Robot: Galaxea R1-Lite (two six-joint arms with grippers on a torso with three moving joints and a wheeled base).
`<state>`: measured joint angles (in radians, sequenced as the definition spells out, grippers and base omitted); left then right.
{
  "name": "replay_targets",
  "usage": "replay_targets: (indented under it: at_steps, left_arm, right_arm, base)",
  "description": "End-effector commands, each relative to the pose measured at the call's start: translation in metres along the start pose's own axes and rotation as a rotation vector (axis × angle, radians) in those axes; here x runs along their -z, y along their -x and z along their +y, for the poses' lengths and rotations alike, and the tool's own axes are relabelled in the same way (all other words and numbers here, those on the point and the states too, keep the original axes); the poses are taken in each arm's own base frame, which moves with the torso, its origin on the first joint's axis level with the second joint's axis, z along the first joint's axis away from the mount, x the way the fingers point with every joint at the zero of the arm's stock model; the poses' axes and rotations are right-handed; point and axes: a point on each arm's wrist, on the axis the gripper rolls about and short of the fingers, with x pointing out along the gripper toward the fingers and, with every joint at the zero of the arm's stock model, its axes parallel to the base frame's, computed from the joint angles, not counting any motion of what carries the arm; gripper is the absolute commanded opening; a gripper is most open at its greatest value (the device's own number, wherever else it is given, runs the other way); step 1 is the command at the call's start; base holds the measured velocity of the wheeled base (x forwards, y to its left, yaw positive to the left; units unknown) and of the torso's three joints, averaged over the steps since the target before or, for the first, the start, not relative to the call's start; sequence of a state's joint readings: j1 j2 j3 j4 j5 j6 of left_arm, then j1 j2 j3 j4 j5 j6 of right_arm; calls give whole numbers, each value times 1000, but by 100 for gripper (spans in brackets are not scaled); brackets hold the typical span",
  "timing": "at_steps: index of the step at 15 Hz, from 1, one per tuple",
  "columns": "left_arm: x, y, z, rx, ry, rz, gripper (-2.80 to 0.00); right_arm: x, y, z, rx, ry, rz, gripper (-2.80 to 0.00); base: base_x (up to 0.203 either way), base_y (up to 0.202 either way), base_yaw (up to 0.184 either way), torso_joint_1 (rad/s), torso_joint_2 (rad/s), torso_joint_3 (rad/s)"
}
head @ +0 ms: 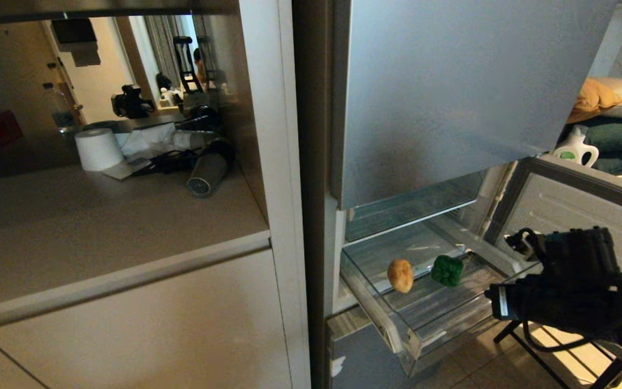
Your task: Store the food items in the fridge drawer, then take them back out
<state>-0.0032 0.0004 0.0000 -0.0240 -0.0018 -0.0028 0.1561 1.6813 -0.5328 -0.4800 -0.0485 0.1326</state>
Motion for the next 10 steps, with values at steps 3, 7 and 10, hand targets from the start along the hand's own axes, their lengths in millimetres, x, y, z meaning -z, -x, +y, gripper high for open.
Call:
replay_targets:
  at_steps: [3, 7, 10]
  left_arm:
    - [3, -1, 0, 0, 0, 10, -280]
    - [3, -1, 0, 0, 0, 11, -280]
    - [3, -1, 0, 1, 0, 10, -280]
  right_arm:
    - [27, 12, -13, 39, -24, 67, -280]
    - [41, -14, -27, 92, -57, 182, -280]
    - [46, -43, -35, 115, -75, 249, -280]
  base:
    - [0, 0, 0, 0, 0, 0]
    - [0, 0, 0, 0, 0, 0]
    - [0, 0, 0, 0, 0, 0]
